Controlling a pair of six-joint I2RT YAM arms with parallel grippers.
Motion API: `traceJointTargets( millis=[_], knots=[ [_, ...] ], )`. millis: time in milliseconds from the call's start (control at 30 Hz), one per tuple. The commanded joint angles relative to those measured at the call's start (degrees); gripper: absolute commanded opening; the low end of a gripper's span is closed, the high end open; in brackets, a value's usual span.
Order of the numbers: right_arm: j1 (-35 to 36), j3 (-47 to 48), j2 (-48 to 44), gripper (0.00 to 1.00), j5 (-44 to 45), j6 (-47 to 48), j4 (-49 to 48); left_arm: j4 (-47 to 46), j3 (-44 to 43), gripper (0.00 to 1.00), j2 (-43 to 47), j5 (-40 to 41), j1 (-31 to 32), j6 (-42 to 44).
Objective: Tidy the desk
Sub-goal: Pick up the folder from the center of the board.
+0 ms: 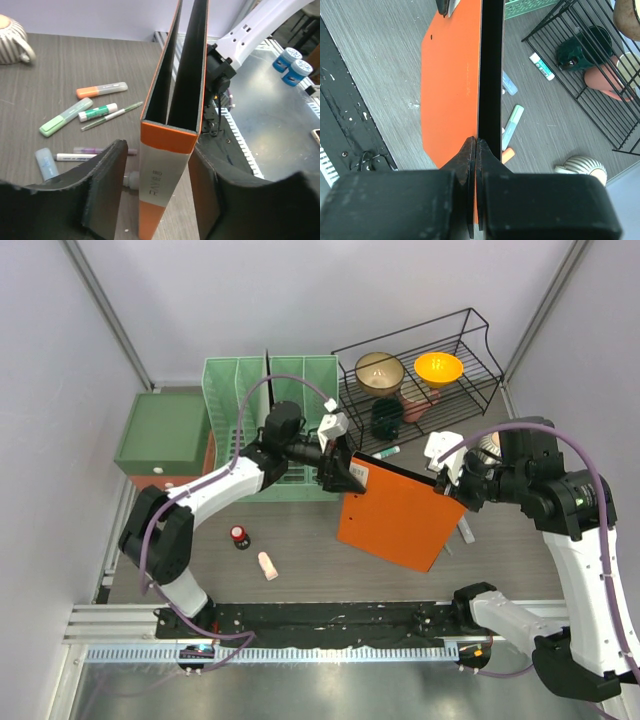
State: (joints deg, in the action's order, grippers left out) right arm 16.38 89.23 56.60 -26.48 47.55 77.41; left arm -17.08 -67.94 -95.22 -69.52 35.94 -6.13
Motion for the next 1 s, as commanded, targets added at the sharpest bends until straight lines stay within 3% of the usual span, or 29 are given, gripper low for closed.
traceJointTargets(
  millis=[0,167,233,333,367,467,733,967],
  knots=[
    [0.3,-0.4,-0.6,0.01,-0.9,-1.5,8.8,-4.7,0.7,0.52,-0.5,-2.6,1.0,-1.9],
    [0.4,-0.6,-0.8,0.01,-0.7,-1.6,8.7,-6.1,0.7,0.5,-1.5,-2.4,2.1,-4.6],
    [0.4,-0.7,-0.9,0.01,-0.5,-1.7,8.8,-6.1,0.6,0.44,-1.8,-2.9,2.6,-4.9],
    [0.4,-0.6,-1.3,0.01,-0.2,-1.9,8.7,-6.2,0.2,0.29,-2.4,-3.7,2.8,-6.6],
    [0.4,-0.5,-1.3,0.01,0.0,-1.9,8.8,-5.9,0.3,0.17,-2.3,-3.7,2.8,-6.9],
    [0.3,-0.5,-1.6,0.01,0.2,-2.0,8.7,-5.2,0.5,0.0,-1.5,-3.3,2.8,-6.4],
    [0.4,1.0,-2.5,0.02,0.9,-2.3,8.7,-1.2,1.7,0.0,3.7,-1.7,2.8,-5.8],
    [0.4,8.8,-2.5,0.31,1.2,-6.6,7.1,6.2,-1.0,0.0,11.4,2.3,1.2,-3.5]
  ],
)
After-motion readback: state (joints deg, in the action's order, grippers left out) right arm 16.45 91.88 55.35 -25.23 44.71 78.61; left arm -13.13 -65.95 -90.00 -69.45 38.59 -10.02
